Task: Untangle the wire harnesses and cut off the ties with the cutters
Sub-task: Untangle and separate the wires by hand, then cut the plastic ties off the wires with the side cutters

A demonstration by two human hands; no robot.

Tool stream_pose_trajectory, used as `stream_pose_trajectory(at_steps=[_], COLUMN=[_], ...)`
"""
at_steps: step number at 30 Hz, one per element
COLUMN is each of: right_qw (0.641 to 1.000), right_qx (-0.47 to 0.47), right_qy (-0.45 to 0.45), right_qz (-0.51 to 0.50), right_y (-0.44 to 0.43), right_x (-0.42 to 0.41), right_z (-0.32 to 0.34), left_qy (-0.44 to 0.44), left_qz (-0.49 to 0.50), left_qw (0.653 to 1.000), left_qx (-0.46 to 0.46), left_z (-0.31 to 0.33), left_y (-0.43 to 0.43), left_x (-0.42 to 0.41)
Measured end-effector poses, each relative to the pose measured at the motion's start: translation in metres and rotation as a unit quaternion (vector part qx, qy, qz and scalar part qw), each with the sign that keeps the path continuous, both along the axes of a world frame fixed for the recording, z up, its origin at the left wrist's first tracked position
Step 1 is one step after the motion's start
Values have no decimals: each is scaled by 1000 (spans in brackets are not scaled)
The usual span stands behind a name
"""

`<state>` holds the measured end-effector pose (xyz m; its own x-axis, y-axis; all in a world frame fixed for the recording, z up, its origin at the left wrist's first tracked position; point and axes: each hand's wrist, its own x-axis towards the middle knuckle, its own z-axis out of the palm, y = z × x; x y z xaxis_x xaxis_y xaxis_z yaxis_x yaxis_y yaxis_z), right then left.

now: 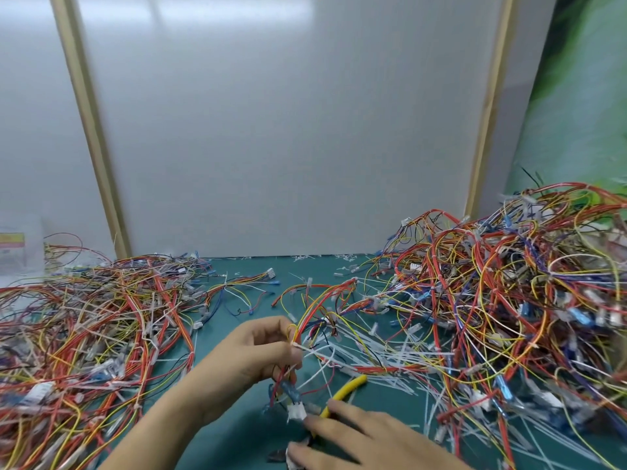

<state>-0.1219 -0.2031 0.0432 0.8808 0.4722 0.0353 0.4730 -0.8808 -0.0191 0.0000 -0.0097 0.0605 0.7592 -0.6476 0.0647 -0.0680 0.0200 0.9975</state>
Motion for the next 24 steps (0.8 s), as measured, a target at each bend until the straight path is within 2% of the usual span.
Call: stream_pose_trajectory(at_steps=[2,4,9,12,14,15,16,17,18,19,22,24], right_qw=[999,999,996,996,997,998,999,994,989,994,991,964], right_qx=[4,-29,-80,-72,-63,-55,-13,29,49,57,96,261], right_qy=[-35,-22,-28,-52,-41,-3,-13,-103,-138,-88,-82,-25], right_qz=[-1,7,0,0,-13,-25,-41,5,-10,-7,-33,-37], right_y=[1,1,-12,-14,-13,-13,-13,-23,-24,-24,-28,-29], right_x=[-2,-2,5,4,4,-1,1,0,0,-5,-15,-19], right_z=[-9,-8,-3,-7,-6,-2,4,0,-4,-3,15,19], left_qy=[-9,-27,-75,-87,-89,-88,-87,-87,-88,-90,-95,-85], left_qz=[-28,-26,79,114,130,137,144,153,164,174,192,191], left_qw=[1000,999,994,990,987,987,986,984,982,980,976,977], left_qx=[-6,-5,-16,-15,-11,-12,-16,-21,-27,-30,-32,-28], left_z=[-1,-2,-6,-6,-6,-5,-5,-5,-5,-4,-3,-2], left_y=[3,4,1,2,2,2,1,1,0,0,-1,-2], left_x=[1,2,7,9,9,9,9,9,9,10,9,8])
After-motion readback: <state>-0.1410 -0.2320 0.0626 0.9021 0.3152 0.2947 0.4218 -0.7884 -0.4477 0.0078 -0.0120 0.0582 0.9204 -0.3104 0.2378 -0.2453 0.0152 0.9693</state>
